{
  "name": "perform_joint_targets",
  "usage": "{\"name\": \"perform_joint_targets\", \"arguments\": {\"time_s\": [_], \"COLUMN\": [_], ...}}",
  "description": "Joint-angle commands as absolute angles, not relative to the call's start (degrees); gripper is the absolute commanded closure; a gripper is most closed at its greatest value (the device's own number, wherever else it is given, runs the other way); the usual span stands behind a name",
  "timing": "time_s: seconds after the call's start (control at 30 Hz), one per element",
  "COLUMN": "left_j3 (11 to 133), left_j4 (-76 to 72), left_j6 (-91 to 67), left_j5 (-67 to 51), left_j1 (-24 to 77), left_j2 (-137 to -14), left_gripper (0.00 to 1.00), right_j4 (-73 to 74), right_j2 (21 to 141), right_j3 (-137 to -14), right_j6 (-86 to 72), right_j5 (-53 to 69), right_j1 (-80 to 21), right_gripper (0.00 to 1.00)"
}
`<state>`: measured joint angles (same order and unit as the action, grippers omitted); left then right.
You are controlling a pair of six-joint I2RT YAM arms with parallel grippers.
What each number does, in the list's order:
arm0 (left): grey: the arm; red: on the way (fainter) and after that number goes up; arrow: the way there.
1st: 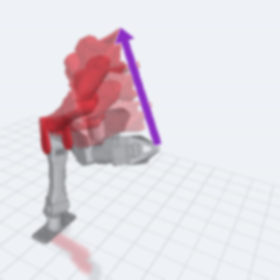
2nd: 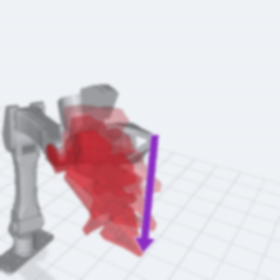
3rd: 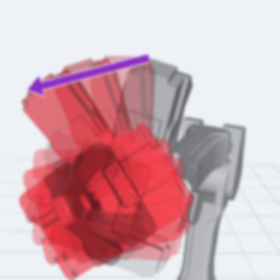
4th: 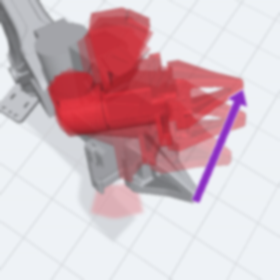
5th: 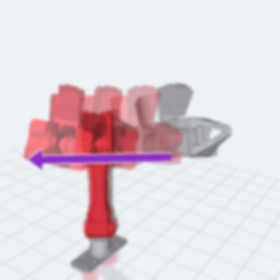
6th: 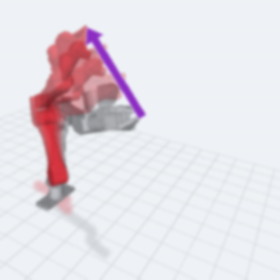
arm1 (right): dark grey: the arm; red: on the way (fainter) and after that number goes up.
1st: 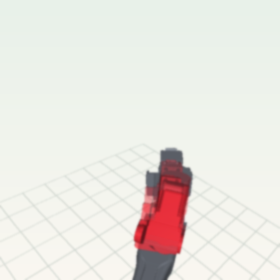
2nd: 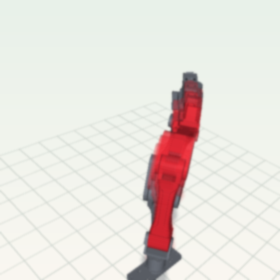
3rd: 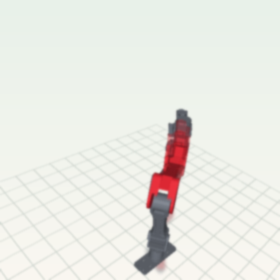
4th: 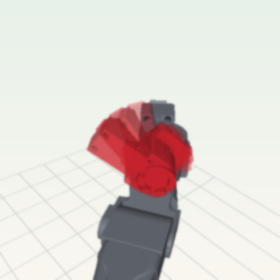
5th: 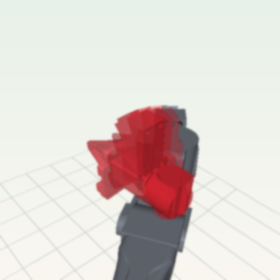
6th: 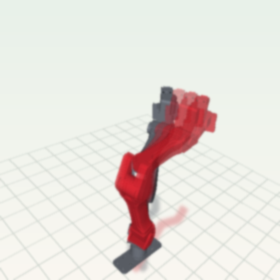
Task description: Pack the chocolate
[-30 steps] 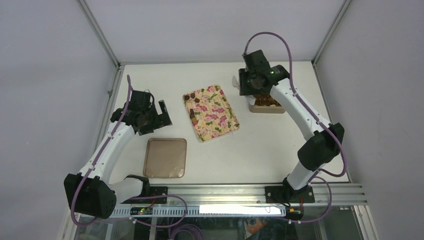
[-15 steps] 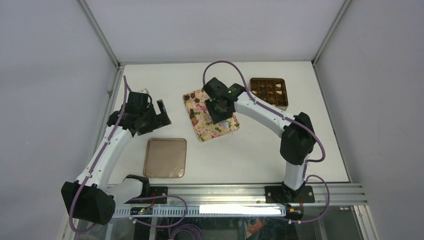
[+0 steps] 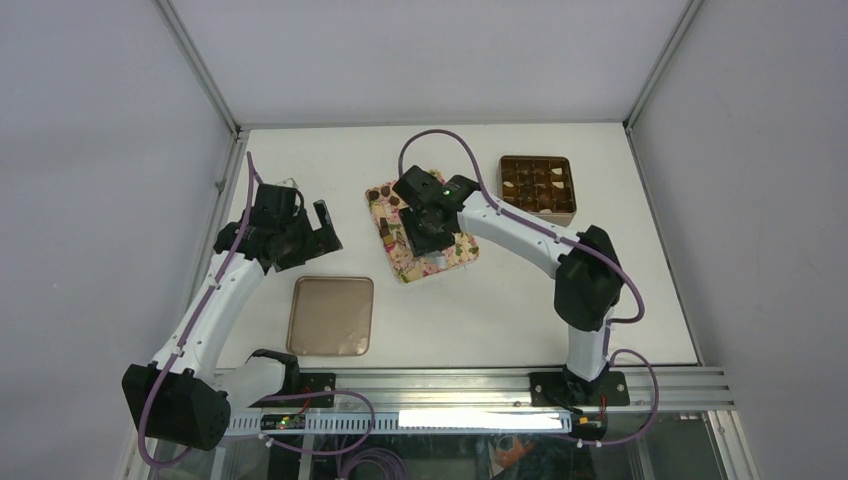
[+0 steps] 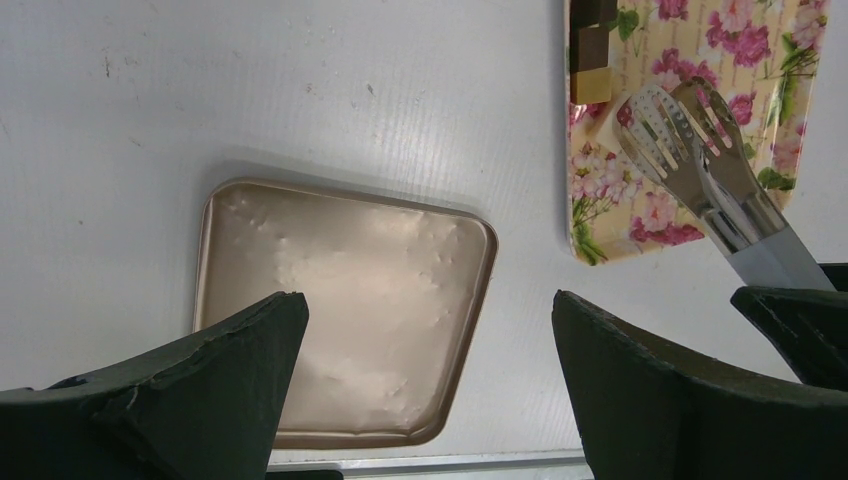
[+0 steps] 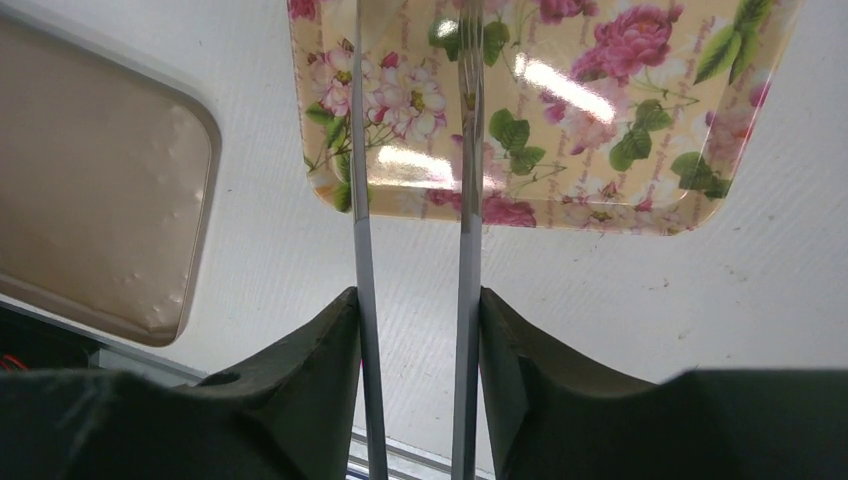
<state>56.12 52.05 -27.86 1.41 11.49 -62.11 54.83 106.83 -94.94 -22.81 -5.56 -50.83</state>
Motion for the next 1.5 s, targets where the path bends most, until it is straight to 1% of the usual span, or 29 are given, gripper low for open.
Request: {"name": "perform_joint_targets", "arguments": {"time_s": [0.0, 0.37, 0.5, 0.67, 0.7, 0.83, 1.03, 1.17, 1.3, 1.47], "left_j3": [57.1, 57.6, 57.7, 57.9, 57.9, 58.1, 58.3, 58.8, 59.4, 59.9], "left_j4": [51.3, 51.5, 51.5, 51.5, 51.5, 51.5, 51.4, 51.5, 51.5, 51.5], "left_j6": [-27.6, -27.3, -27.3, -27.3, -27.3, -27.2, -27.2, -27.2, -27.1, -27.5], "left_j5": [1.4, 1.1, 0.9, 0.7, 0.6, 0.4, 0.1, 0.1, 0.2, 0.2], "left_j1": [10.7, 10.7, 10.7, 10.7, 10.7, 10.7, 10.7, 10.7, 10.7, 10.7], "left_j2": [-60.1, -60.4, -60.7, -60.9, -60.9, -61.2, -62.0, -62.4, -62.3, -62.5], "left_gripper": [0.01, 0.01, 0.01, 0.01, 0.01, 0.01, 0.01, 0.01, 0.01, 0.01], "right_j4": [55.6, 56.3, 56.7, 57.9, 58.5, 59.9, 61.4, 60.6, 60.1, 59.1], "right_j2": [107.9, 110.5, 110.3, 109.6, 109.5, 108.2, 103.3, 98.1, 93.2, 88.1], "right_j3": [-98.7, -101.5, -101.8, -101.8, -102.0, -102.1, -101.0, -98.4, -95.5, -90.9], "right_j6": [-23.8, -23.5, -23.3, -22.9, -22.8, -22.7, -22.8, -23.4, -23.3, -22.1], "right_j5": [-8.3, -8.7, -9.9, -12.7, -13.3, -15.2, -17.6, -18.1, -18.6, -16.2], "right_j1": [-52.6, -55.6, -56.0, -56.0, -56.0, -55.9, -55.2, -52.5, -46.8, -36.9], "right_gripper": [0.54, 0.54, 0.64, 0.83, 0.88, 1.0, 1.0, 1.0, 1.0, 1.0]}}
